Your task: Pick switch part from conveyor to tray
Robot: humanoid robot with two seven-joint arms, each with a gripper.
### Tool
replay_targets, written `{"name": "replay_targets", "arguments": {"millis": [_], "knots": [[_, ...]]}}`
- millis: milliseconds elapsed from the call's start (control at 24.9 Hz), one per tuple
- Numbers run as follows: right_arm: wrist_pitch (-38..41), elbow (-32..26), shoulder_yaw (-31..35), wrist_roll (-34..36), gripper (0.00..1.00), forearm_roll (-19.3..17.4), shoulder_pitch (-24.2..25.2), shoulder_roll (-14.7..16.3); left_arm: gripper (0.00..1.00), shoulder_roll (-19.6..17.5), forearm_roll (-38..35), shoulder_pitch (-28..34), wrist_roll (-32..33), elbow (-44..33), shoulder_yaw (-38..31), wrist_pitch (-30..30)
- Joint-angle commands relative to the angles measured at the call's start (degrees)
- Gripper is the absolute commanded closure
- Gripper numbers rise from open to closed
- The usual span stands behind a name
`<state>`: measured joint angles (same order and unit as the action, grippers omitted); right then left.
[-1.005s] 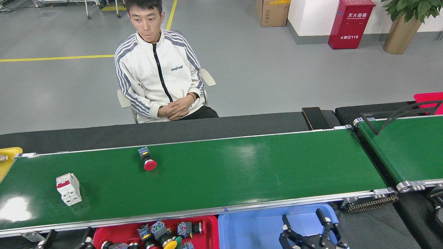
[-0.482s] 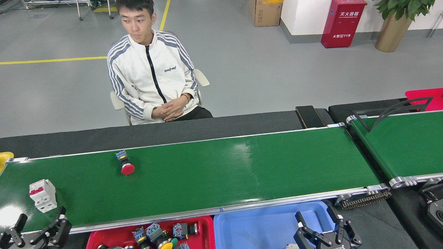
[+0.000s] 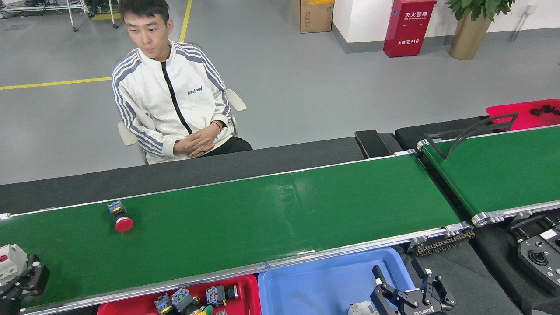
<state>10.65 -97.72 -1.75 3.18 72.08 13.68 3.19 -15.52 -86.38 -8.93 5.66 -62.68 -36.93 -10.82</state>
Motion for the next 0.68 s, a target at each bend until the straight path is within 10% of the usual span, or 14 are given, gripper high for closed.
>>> {"name": "replay_targets", "arguments": {"millis": [0,321,643], "knots": [[0.2,-0.5,0.2,0.4,0.00,-0.2,-0.6,0.3,0.68,-0.9,0.4,-1.8,-0.5,1.4,0.8,1.3],[-0.1,-0.5,0.7,0.3,0.00,-0.2,-0.9,0.0,0.95,2.7,1.3,-1.5,-4.9,0.1,3.1,-6.1],[-0.4,-1.4,4.1,0.5,0.00,-0.3,-0.6,0.2,0.93,12.6,7.5,10.6,-3.6,-33.5,18.3,-26.1]]}}
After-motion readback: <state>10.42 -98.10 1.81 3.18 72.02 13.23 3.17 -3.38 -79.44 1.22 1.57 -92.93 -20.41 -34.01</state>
